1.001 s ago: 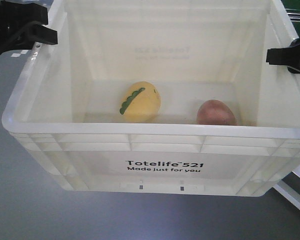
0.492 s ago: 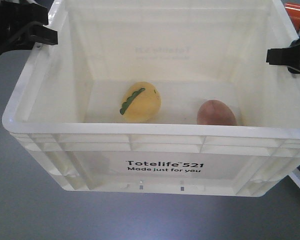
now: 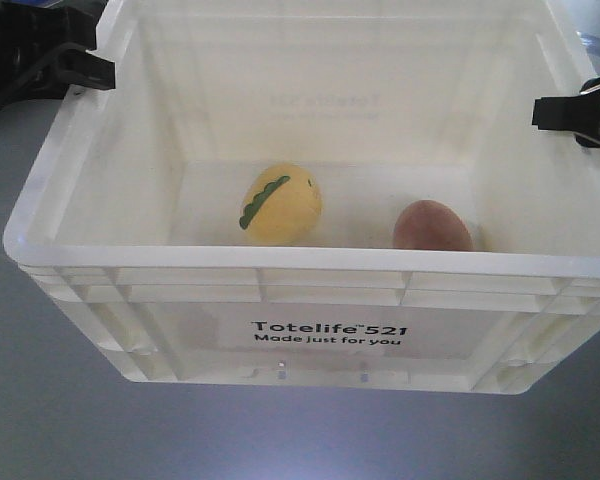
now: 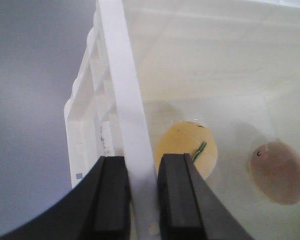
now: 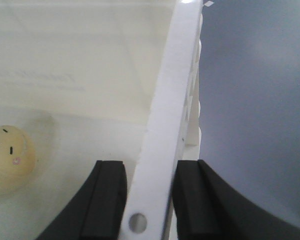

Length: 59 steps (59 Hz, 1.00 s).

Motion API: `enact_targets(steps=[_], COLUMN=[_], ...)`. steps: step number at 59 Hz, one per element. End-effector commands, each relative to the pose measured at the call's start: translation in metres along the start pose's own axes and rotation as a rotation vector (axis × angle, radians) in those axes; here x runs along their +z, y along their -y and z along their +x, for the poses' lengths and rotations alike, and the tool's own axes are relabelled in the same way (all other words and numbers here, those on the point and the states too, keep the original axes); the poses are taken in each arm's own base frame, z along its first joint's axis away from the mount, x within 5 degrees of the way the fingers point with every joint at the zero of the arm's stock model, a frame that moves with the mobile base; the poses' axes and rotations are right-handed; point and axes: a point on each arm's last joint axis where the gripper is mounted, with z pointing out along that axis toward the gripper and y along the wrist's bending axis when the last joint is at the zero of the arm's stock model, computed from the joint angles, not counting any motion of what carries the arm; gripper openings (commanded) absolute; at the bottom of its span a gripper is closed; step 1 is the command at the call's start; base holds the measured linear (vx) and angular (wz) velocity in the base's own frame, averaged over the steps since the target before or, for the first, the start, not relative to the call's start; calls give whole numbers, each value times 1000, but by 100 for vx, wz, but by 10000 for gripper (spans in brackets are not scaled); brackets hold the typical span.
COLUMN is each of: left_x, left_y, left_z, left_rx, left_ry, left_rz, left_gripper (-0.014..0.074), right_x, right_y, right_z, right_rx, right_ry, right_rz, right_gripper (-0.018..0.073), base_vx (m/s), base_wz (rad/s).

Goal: Place moving items into box and shelve
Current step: 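Hold the crate with both grippers while the base drives away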

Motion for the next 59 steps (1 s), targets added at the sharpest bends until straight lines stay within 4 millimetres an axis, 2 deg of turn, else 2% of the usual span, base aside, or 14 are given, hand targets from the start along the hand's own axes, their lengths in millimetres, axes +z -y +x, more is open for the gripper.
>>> enact_targets(steps=[1,31,59], left_x=[-23,-23,-23], left_y=[17,17,17], left_z=[-15,-15,-15], left_rx=[-11,-11,-11], left_ry=[168,167,166], left_rz=[84,84,84], left_gripper=[-6,-6,-6], right_x=[-19,-19,-19], right_y=[-4,-4,-4], right_z=[-25,-26,-25], right_rx=[23,23,23], right_ry=[210,212,211], right_rz=[-11,-11,-11], right_gripper=[-6,-6,-6], base_vx=[1,4,6], base_wz=[55,56,42])
